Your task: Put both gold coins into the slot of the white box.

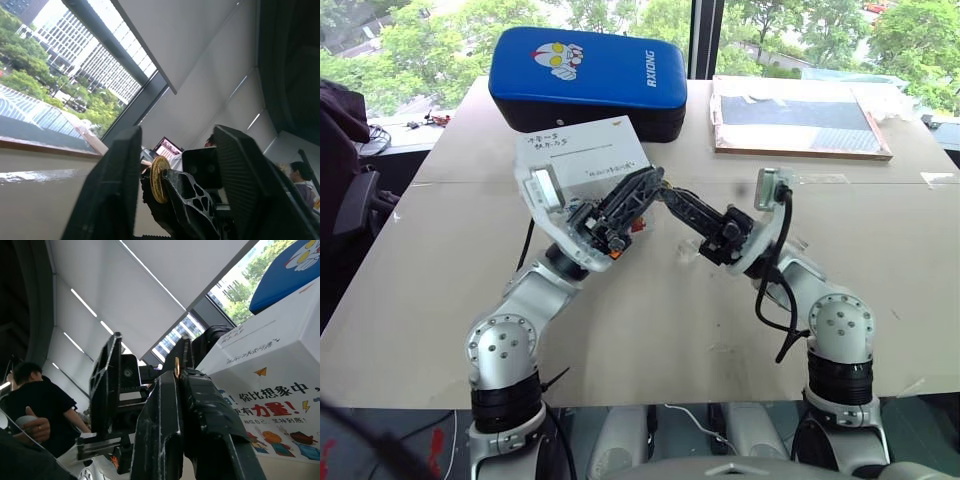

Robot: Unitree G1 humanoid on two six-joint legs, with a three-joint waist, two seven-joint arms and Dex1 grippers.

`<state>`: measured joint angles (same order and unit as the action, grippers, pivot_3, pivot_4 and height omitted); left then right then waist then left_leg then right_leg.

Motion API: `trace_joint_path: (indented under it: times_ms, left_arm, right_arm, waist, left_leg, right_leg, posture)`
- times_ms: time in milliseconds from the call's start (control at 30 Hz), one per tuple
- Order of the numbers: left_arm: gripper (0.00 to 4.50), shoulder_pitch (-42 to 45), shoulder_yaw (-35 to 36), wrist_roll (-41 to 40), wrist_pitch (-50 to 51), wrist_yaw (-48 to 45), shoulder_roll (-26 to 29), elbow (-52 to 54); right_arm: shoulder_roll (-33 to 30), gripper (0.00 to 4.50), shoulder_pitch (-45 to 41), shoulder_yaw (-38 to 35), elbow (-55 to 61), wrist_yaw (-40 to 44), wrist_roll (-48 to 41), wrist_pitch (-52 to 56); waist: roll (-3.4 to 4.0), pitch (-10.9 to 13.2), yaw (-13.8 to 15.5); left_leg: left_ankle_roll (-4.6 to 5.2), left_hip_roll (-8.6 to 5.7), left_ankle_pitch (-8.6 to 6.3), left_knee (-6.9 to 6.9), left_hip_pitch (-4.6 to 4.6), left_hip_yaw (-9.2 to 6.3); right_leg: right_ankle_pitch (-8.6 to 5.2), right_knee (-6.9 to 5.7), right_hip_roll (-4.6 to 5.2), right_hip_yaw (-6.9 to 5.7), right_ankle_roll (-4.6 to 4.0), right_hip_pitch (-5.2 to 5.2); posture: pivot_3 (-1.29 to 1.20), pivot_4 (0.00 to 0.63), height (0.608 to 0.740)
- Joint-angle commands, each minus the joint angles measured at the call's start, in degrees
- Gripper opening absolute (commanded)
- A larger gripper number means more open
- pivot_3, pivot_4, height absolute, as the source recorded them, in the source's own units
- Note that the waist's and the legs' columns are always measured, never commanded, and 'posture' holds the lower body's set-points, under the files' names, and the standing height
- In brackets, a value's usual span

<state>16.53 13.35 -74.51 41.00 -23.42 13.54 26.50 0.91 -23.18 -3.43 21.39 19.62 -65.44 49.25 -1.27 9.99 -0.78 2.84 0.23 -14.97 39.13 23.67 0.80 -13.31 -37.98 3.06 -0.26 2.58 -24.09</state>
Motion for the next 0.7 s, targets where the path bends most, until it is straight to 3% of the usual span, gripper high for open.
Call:
trace_joint_path:
  times_ms: [33,400,533,567,700]
  left_arm:
    - [0.71,0.9,-1.2,-2.3,-0.5,0.6,0.1,2.5]
    - [0.71,1.8,-3.2,-4.5,-0.8,2.0,0.2,1.9]
    - [0.71,2.0,-3.0,-8.9,-0.4,2.1,0.0,1.8]
    - [0.18,2.0,-3.0,-10.0,-0.4,2.0,-0.1,1.9]
    - [0.04,1.9,-3.7,-12.1,-0.1,2.3,0.3,2.0]
  right_arm:
    - [0.1,0.0,-1.5,-1.2,1.4,-0.6,-5.7,-0.1]
    - [-2.3,0.0,-1.1,-0.3,2.2,-0.8,-12.1,-0.2]
    - [-2.8,0.0,-0.8,0.3,2.1,-1.2,-13.3,-0.4]
    - [-2.8,0.0,-0.7,0.4,2.1,-1.1,-13.4,-0.5]
    - [-3.2,0.0,-0.7,1.1,2.3,-0.8,-13.9,-0.9]
  waist:
    - [0.0,0.0,0.0]
    - [0.0,0.0,0.0]
    - [0.0,0.0,0.0]
    - [0.0,0.0,0.0]
    - [0.0,0.0,0.0]
  left_leg:
    - [0.0,0.0,0.0,0.0,0.0,0.0]
    - [0.0,-0.02,0.0,0.0,-0.01,-0.01]
    - [0.01,-0.01,0.0,0.0,-0.01,-0.01]
    - [0.0,-0.01,0.0,0.0,0.0,-0.01]
    - [0.01,-0.01,0.0,0.0,0.0,-0.01]
  right_leg:
    - [0.0,0.0,-0.01,0.01,0.0,0.0]
    - [-0.01,0.04,-0.05,0.02,0.0,0.05]
    - [-0.01,0.04,-0.06,0.02,0.0,0.05]
    - [-0.01,0.04,-0.06,0.02,0.0,0.05]
    - [-0.01,0.05,-0.05,0.03,0.0,0.05]
  posture:
    - [0.0,0.15,0.74]
    - [0.0,0.15,0.74]
    - [0.0,0.15,0.74]
    - [0.0,0.15,0.74]
    - [0.0,0.15,0.74]
